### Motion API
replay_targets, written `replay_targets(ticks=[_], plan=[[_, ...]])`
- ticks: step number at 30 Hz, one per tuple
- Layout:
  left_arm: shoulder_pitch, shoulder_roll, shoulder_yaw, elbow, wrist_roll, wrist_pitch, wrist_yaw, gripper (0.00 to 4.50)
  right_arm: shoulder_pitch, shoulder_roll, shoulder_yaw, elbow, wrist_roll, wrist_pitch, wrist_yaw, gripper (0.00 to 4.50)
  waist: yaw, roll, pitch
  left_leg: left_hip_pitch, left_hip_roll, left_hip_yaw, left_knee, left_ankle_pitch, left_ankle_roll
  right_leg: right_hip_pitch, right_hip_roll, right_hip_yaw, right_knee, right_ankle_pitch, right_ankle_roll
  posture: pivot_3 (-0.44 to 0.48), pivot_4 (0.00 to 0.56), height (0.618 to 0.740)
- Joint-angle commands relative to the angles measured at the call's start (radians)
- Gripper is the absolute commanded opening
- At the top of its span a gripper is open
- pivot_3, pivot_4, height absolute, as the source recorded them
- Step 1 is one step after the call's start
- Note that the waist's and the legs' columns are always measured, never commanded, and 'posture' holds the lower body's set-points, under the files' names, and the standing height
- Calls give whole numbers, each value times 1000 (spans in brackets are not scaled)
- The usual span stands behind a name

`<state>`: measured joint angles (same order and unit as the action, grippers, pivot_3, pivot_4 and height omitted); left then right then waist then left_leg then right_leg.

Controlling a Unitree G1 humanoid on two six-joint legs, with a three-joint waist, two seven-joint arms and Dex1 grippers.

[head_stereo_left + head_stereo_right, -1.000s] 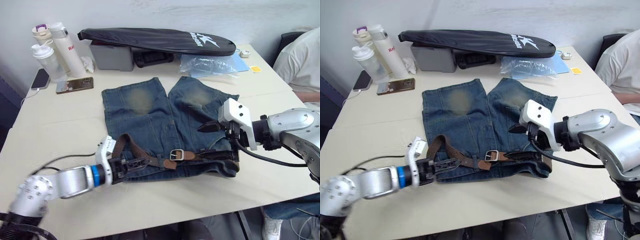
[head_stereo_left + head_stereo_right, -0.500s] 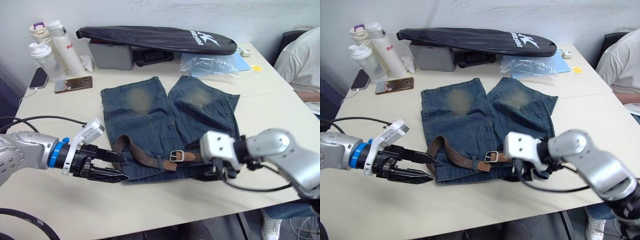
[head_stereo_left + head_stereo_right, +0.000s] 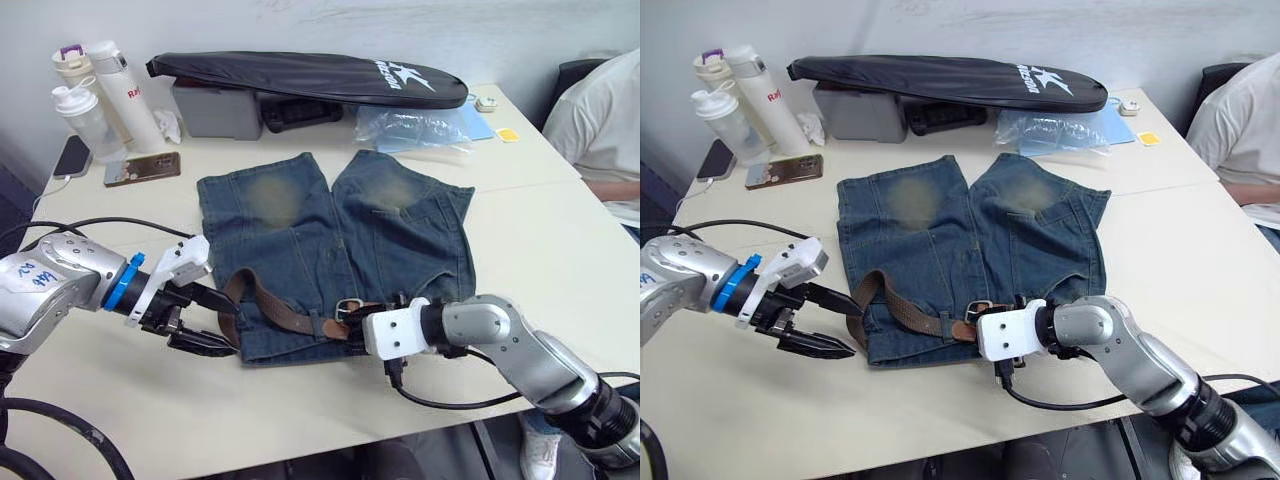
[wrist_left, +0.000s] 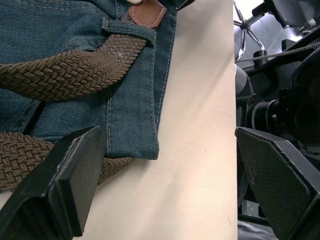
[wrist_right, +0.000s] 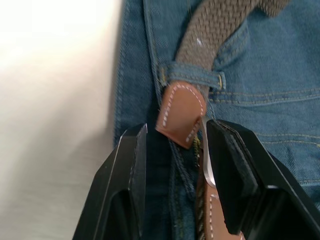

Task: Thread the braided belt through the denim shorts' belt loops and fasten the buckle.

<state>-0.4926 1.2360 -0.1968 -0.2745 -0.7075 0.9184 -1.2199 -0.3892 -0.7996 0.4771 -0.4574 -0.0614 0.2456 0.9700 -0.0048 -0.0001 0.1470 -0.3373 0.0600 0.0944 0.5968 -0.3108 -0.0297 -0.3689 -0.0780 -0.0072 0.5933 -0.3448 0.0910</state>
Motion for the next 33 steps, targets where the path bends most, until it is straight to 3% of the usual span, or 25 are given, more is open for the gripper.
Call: replay_targets(ticks=[1, 21, 24, 26, 27, 33], plan=[[34, 7, 52, -44, -3, 19, -7, 4500, -12, 12, 6, 14, -41, -51, 15, 2093, 0, 0, 0, 0, 2, 0, 0, 0, 0, 0, 0, 0, 0, 0, 0, 0, 150, 740], [110, -28, 118, -39, 56, -15, 13, 4500, -17, 104, 3, 49, -138, -176, 35, 2093, 0, -1, -1, 1, 3, 1, 5, 0, 0, -2, 5, 2, 9, -1, -1, 0, 150, 740], [113, -31, 121, -41, 58, -16, 16, 4500, -18, 108, 0, 60, -154, -184, 41, 1211, 0, -1, -1, 1, 3, 1, 6, 0, 0, -2, 5, 2, 10, -1, -1, 0, 150, 740], [114, -32, 123, -43, 58, -16, 17, 4500, -18, 110, -3, 65, -162, -191, 43, 264, 0, -1, -1, 1, 3, 1, 7, 0, 1, -2, 5, 2, 12, -1, -1, 0, 150, 740], [115, -32, 125, -44, 58, -16, 17, 4500, -18, 111, -5, 67, -164, -196, 44, 63, 0, -1, -1, 1, 3, 1, 8, 0, 1, -2, 5, 2, 12, -1, -1, 0, 150, 740], [116, -41, 125, -44, 65, -17, 18, 4500, -15, 115, -20, 78, -155, -214, 45, 63, 0, -1, -1, 1, 2, 1, 9, -1, 1, -2, 5, 3, 14, -1, -1, 0, 150, 740]])
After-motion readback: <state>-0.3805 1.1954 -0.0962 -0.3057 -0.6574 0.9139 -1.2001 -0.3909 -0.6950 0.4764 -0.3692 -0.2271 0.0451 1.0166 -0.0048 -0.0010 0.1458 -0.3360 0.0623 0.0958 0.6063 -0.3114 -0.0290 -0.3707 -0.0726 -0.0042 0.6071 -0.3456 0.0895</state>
